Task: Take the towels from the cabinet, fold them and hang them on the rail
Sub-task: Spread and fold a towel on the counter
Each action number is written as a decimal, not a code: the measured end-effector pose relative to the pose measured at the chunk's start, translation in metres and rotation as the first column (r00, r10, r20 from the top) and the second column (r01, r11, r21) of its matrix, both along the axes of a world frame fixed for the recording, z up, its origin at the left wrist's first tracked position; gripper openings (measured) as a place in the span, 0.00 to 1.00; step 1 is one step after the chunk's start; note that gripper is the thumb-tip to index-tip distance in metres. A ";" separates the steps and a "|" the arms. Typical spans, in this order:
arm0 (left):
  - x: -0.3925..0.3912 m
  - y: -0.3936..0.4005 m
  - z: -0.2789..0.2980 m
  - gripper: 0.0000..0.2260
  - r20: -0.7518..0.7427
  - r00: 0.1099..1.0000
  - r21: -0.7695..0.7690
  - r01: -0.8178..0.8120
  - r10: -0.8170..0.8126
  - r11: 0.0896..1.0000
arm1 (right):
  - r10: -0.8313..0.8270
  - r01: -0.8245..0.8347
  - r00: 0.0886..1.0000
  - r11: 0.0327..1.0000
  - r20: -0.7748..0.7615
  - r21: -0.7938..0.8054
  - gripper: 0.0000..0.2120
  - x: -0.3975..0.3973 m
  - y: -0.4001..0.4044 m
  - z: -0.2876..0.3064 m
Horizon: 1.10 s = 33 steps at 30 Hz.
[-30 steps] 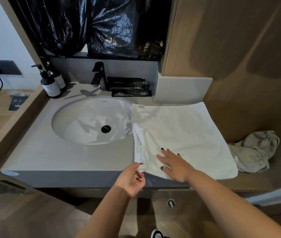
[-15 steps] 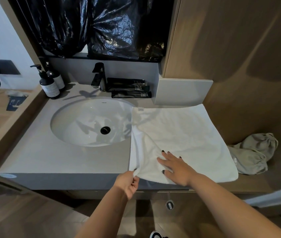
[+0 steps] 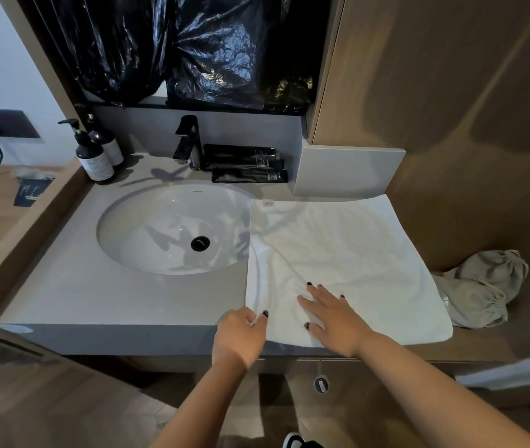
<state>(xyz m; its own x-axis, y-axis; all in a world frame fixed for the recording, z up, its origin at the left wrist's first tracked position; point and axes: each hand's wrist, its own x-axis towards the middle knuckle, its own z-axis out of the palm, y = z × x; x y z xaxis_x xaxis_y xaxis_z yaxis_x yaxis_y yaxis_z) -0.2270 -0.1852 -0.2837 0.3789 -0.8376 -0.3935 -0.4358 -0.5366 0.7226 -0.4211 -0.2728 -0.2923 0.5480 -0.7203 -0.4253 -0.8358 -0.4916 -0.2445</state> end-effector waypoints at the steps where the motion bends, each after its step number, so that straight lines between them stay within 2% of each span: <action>1: 0.001 0.000 -0.003 0.19 -0.035 0.999 0.002 -0.034 0.034 0.999 | 0.002 -0.002 1.000 1.000 0.000 -0.005 0.28 -0.001 0.001 0.000; 3: 0.006 0.005 -0.010 0.21 -0.131 0.985 0.038 -0.112 0.116 0.993 | 0.004 -0.004 1.000 1.000 0.011 0.007 0.28 -0.003 0.002 0.000; 6: 0.015 0.017 -0.027 0.15 -0.288 0.936 0.095 -0.181 0.201 0.979 | 0.014 -0.015 0.999 1.000 0.039 0.026 0.28 -0.007 0.001 -0.001; 9: 0.018 0.025 -0.042 0.12 -0.278 0.942 0.104 -0.166 0.189 0.981 | 0.011 -0.013 0.998 0.999 0.059 0.032 0.28 -0.008 0.002 -0.002; 12: 0.016 0.021 -0.037 0.16 -0.322 0.920 0.064 -0.215 0.224 0.974 | 0.024 -0.025 0.998 1.000 0.066 0.012 0.28 -0.010 0.004 0.000; 15: 0.015 0.013 -0.030 0.20 -0.288 0.939 -0.010 -0.198 0.186 0.980 | 0.084 -0.083 0.996 0.996 0.040 -0.032 0.30 -0.013 0.010 -0.001; 17: 0.013 0.009 -0.025 0.18 -0.247 0.953 -0.019 -0.186 0.176 0.982 | 0.132 -0.131 0.991 0.989 0.011 -0.064 0.33 -0.014 0.015 -0.004; 23: 0.010 0.014 -0.027 0.14 -0.295 0.917 0.047 -0.267 0.269 0.963 | 0.234 -0.250 0.967 0.945 -0.099 -0.210 0.41 -0.013 0.028 -0.020; 26: 0.011 0.015 -0.028 0.14 -0.252 0.928 0.078 -0.264 0.275 0.961 | 0.244 -0.259 0.965 0.938 -0.091 -0.231 0.46 -0.013 0.030 -0.023; 28: 0.011 0.013 -0.026 0.12 -0.194 0.945 0.068 -0.254 0.263 0.965 | 0.246 -0.247 0.968 0.933 -0.038 -0.263 0.44 -0.015 0.031 -0.024; 33: 0.013 0.000 -0.010 0.09 -0.034 0.982 -0.068 -0.187 0.185 0.980 | 0.350 -0.330 0.936 0.911 0.039 -0.247 0.28 -0.019 0.032 -0.019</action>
